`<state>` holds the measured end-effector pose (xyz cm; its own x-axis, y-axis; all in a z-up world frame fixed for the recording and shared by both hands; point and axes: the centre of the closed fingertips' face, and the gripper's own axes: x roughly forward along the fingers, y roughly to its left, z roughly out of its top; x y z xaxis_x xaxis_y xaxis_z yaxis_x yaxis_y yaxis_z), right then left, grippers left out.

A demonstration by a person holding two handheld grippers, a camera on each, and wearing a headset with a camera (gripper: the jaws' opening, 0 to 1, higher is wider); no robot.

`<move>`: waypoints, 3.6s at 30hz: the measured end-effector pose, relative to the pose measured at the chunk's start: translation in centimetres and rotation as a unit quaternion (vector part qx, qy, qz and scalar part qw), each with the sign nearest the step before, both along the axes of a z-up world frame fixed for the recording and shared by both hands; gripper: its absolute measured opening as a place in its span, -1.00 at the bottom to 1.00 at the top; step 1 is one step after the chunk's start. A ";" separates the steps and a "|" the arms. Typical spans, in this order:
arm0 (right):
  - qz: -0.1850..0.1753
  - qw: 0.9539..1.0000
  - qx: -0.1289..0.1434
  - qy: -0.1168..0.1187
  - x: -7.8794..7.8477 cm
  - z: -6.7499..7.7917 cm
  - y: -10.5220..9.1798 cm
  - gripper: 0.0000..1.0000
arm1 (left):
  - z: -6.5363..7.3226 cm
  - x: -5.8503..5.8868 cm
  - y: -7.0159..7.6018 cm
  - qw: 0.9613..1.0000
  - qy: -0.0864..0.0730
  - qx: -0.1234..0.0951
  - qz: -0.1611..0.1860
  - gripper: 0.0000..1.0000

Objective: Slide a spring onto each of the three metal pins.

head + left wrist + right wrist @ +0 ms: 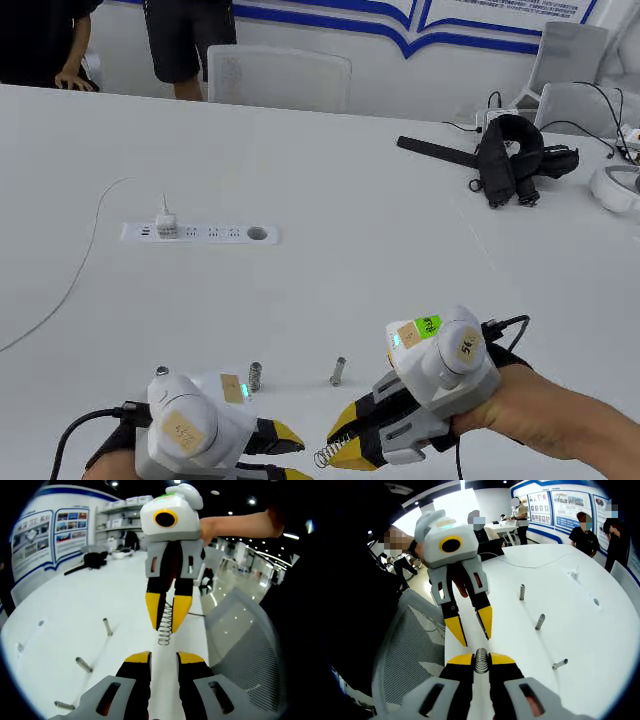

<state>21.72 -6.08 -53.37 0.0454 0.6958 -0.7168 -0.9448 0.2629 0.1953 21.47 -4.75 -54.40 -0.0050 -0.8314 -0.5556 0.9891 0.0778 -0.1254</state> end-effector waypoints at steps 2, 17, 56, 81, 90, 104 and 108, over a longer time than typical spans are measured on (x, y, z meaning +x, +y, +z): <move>-0.005 1.000 -0.007 -0.001 0.2 -0.3 -0.5 -0.75 | -0.3 0.0 0.2 1.000 0.003 0.003 0.007 -0.56; -0.079 0.995 -0.057 0.004 2.5 -2.3 -4.4 -0.75 | -1.4 1.3 1.8 0.998 0.012 0.002 0.068 -0.48; -0.133 0.985 -0.111 -0.008 11.4 -3.5 -8.7 -0.75 | -2.9 4.9 6.2 0.982 0.021 0.016 0.188 0.18; -0.102 0.987 -0.126 -0.001 13.9 -4.8 -7.6 -0.75 | -2.2 5.1 6.6 0.979 0.033 0.009 0.200 0.39; -0.091 0.987 -0.134 0.005 13.8 -5.4 -7.3 -0.75 | -2.4 5.0 7.0 0.978 0.037 0.011 0.203 0.38; -0.085 0.987 -0.137 0.007 13.8 -5.9 -6.8 -0.75 | -2.5 5.0 7.3 0.978 0.039 0.013 0.204 0.37; -0.086 0.987 -0.137 0.006 14.1 -6.0 -6.7 -0.75 | -2.6 4.9 7.2 0.978 0.041 0.013 0.204 0.37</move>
<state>35.79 -12.78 -59.35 0.1358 0.4581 -0.8784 -0.8796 0.4637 0.1059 26.41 2.49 -57.00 0.2791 -0.7594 -0.5877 0.8621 0.4678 -0.1950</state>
